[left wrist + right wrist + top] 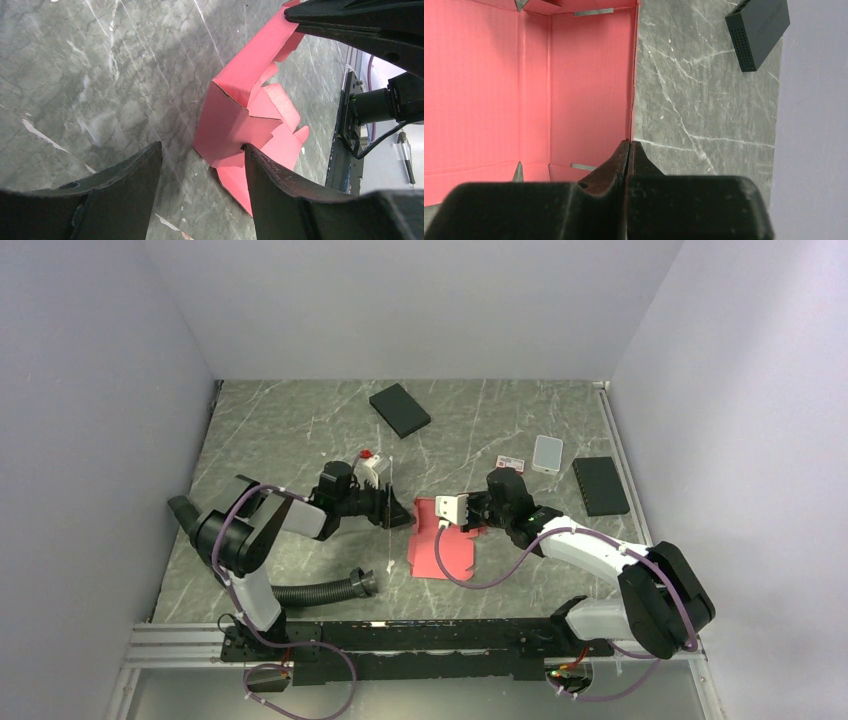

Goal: Fold the paper box
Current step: Fold the paper box at the center of the board.

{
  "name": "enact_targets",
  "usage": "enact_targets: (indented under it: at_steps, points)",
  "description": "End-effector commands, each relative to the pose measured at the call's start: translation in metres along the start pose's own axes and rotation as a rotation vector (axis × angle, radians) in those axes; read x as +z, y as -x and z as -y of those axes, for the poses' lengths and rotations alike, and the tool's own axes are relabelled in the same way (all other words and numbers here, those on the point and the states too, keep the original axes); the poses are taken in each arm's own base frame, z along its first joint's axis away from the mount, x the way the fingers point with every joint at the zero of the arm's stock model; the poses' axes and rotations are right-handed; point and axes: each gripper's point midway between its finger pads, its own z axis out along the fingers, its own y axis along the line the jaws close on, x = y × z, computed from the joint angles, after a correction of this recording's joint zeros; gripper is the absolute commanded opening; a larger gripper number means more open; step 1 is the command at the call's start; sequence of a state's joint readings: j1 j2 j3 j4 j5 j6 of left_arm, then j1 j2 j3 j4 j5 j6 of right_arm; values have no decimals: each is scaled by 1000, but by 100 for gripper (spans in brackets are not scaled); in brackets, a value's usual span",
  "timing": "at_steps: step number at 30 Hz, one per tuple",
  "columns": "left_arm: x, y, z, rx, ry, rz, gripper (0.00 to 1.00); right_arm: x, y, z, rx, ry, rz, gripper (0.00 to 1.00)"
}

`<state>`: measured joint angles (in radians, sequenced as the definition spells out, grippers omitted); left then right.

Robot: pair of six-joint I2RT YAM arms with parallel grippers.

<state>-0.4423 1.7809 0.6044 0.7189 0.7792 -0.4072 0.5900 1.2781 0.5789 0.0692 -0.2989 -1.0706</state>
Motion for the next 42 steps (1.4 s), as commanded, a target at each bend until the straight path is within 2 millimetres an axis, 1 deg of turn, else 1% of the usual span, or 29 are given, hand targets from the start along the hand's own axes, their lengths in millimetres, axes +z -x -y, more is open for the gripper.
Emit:
enact_targets:
  at_steps: [1, 11, 21, 28, 30, 35, 42]
  points:
    - [3, 20, 8, 74, -2, 31, 67, -1, 18, 12, -23, -18, 57, 0]
    - [9, 27, 2, 116, 73, 35, 67, 0, 22, 9, -28, -2, 68, 0]
    - [15, 30, -6, 144, 156, 32, 65, 1, 26, 4, -36, 17, 78, 0]
    - [10, 34, -15, 151, 252, 60, 65, 1, 28, 4, -40, 17, 82, 0]
    - [8, 35, -14, 156, 258, 66, 65, 0, 28, 5, -42, 15, 83, 0]
    - [6, 38, -1, 173, 202, 93, 66, 0, 30, 10, -26, -1, 82, 0]
    - [8, 36, 3, 169, 169, 93, 67, -3, 30, 21, -9, -50, 67, 0]
